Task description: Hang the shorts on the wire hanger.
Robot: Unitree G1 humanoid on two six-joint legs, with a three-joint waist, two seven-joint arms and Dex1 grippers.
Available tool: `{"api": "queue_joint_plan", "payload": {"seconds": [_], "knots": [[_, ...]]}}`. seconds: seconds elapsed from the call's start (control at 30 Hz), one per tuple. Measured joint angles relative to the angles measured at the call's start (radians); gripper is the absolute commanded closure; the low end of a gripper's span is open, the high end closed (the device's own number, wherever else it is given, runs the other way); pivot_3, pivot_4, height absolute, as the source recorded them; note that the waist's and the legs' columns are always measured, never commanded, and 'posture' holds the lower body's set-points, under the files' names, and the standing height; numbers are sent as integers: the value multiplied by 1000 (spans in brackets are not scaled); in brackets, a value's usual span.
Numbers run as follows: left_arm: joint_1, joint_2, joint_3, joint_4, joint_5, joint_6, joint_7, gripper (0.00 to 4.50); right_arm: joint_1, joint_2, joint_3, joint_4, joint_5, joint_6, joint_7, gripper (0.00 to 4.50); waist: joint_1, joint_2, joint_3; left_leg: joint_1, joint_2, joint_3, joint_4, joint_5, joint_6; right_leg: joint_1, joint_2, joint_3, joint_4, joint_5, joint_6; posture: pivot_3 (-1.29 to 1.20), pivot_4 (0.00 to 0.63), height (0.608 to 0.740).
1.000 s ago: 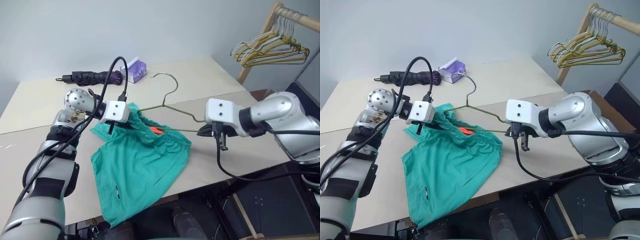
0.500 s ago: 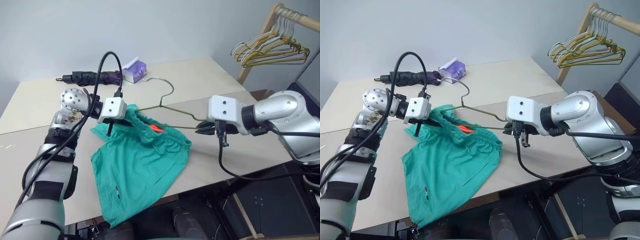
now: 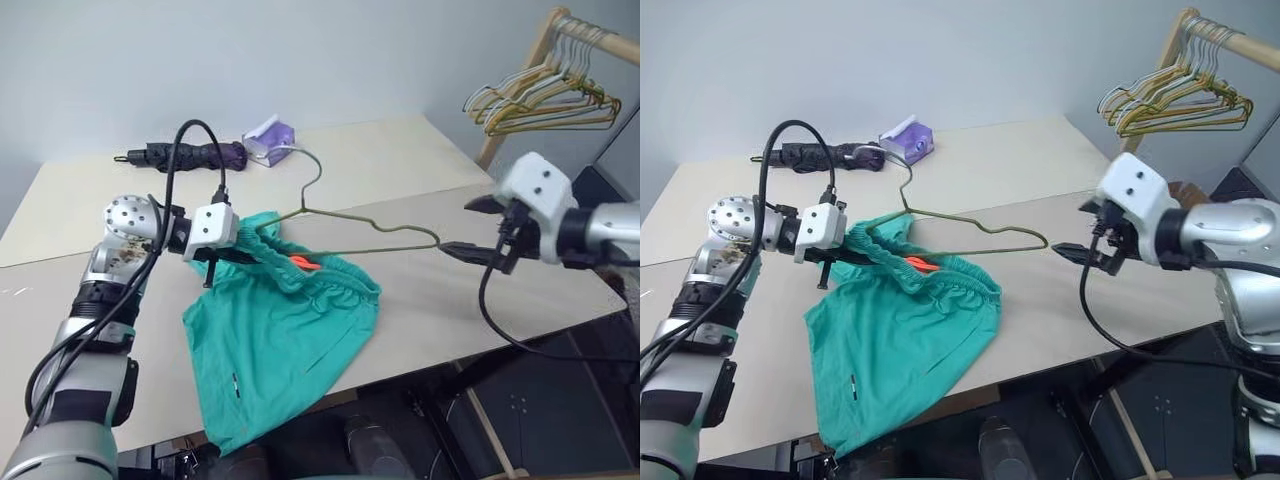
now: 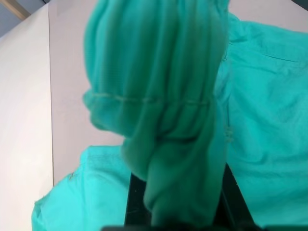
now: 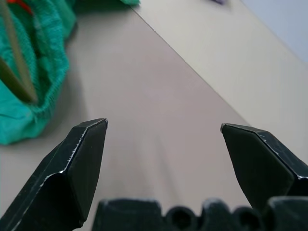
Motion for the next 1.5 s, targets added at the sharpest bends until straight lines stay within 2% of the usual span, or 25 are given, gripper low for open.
{"api": "queue_joint_plan", "payload": {"seconds": [0.1,0.17,0.27,0.33,0.47,0.57,0.8,0.83,0.87,1.1,1.27,1.5], "knots": [[5,5,4,-7,-1,21,15,4500,119,50,-86,-32,46,2,-29,23,-2,0,-2,0,0,0,0,0,0,1,0,0,0,0,0,-195,2,740],[7,5,5,-9,-2,27,19,4500,173,71,-99,-45,61,2,-44,23,-6,0,-3,1,0,0,1,0,0,2,0,0,0,0,0,-199,6,740],[7,4,5,-11,-5,43,22,4500,245,138,-93,-69,84,-14,-77,23,-16,0,-5,2,0,0,0,0,0,2,1,0,0,0,0,-197,0,740],[7,4,5,-11,-6,45,23,4500,274,199,-43,-75,87,-29,-106,23,-26,-1,-7,2,0,-1,0,0,0,2,1,0,0,0,0,-190,0,740],[5,3,5,-10,-7,45,26,4500,266,314,84,-71,90,-31,-167,23,-42,0,-8,2,0,-1,0,0,0,2,1,0,0,0,0,-186,0,740],[2,2,5,-7,-8,44,33,4500,203,394,165,-19,85,-32,-211,23,-51,0,-8,2,0,-2,0,0,0,3,1,0,0,0,0,-180,0,740],[2,7,6,-6,-15,44,36,4500,124,499,278,136,58,-43,-263,23,-50,0,-9,1,-1,-6,0,0,0,3,0,-3,0,0,0,-157,0,740],[2,7,6,-6,-15,44,36,4500,122,505,281,146,59,-45,-261,386,-50,0,-9,1,-1,-6,0,0,0,3,0,-4,0,0,0,-157,0,740],[2,10,8,-6,-15,44,37,4500,119,514,282,158,61,-49,-257,551,-49,0,-9,1,-1,-6,0,0,0,4,0,-4,0,0,0,-157,4,740],[8,11,15,-6,-15,43,46,4500,109,563,291,188,80,-63,-252,2861,-47,0,-9,1,-1,-8,0,0,0,5,0,-5,0,0,0,-160,11,740],[13,12,16,-2,-17,46,46,4500,144,547,270,180,98,-85,-247,4481,-44,0,-9,1,-1,-9,1,0,0,5,0,-6,0,0,0,-173,14,740],[13,11,16,41,-22,56,30,4500,155,487,207,168,131,-89,-243,4481,-46,0,-9,2,-1,-9,1,0,0,7,1,-7,-1,0,0,-184,10,740]]}}
